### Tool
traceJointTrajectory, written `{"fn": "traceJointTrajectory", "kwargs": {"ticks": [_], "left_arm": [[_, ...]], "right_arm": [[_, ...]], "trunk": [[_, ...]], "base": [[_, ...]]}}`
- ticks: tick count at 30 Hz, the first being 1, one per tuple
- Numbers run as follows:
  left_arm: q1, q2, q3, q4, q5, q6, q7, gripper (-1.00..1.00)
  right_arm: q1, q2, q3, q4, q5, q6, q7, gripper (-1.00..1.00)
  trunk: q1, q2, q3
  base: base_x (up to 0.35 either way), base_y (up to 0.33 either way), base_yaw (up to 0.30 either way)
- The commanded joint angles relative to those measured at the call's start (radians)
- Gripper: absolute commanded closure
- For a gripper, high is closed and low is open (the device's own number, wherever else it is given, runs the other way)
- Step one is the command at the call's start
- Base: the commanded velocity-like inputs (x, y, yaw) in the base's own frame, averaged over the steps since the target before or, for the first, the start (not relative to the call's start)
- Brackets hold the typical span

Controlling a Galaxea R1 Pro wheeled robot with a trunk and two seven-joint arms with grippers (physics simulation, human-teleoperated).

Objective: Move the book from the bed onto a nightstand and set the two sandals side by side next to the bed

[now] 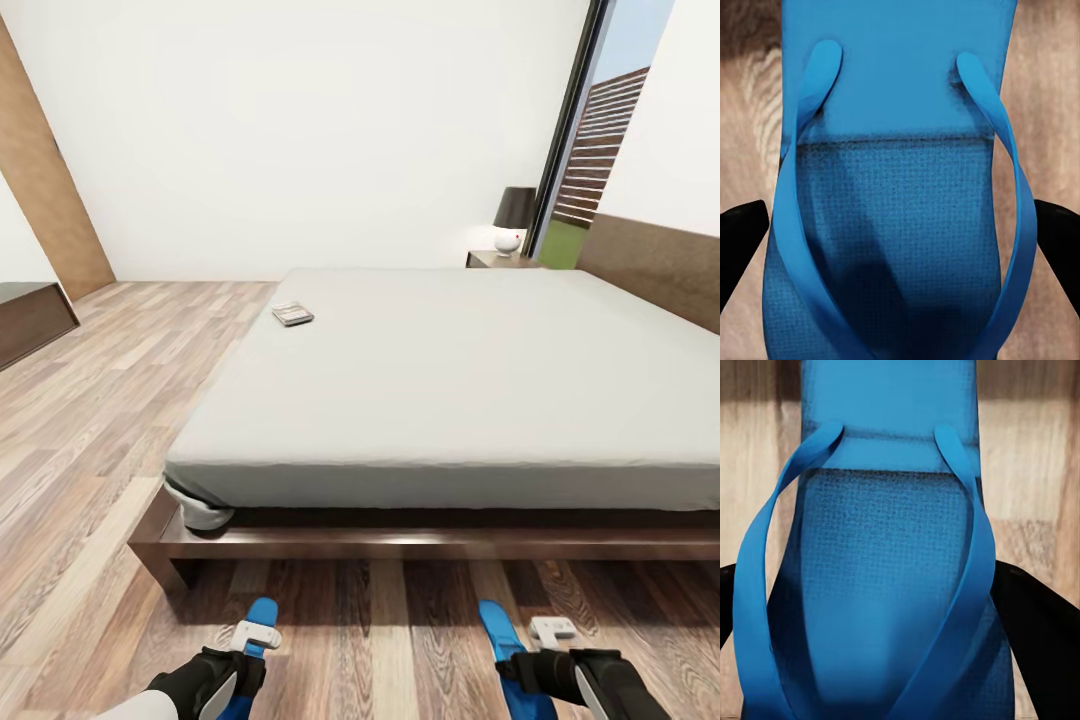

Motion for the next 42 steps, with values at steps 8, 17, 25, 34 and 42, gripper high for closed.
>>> {"fn": "traceJointTrajectory", "kwargs": {"ticks": [8,17,25,34,42], "left_arm": [[0.0,0.0,-0.006,-0.002,0.004,0.006,0.004,1.0],[0.0,-0.003,-0.005,-0.003,0.003,0.006,0.005,1.0],[0.0,-0.004,-0.004,-0.003,0.003,0.006,0.005,1.0],[0.0,-0.005,-0.004,-0.003,0.003,0.006,0.005,1.0],[0.0,-0.005,-0.004,-0.003,0.003,0.006,0.005,1.0]], "right_arm": [[0.045,0.007,-0.001,-0.139,0.003,0.079,0.003,1.0],[0.113,0.011,-0.002,-0.285,0.005,0.2,0.001,1.0],[0.12,0.017,0.001,-0.313,0.005,0.223,-0.116,1.0],[0.148,0.022,0.0,-0.381,0.004,0.237,-0.152,1.0],[0.182,0.034,0.0,-0.469,0.004,0.286,-0.156,1.0]], "trunk": [[0.0,0.0,-0.001],[0.0,0.0,-0.001],[0.0,0.0,-0.001],[0.0,0.0,-0.001],[0.0,0.0,-0.001]], "base": [[0.0,0.0,0.0],[0.0,0.0,0.0],[0.0,0.0,0.0],[0.0,0.0,0.0],[0.0,0.0,0.0]]}}
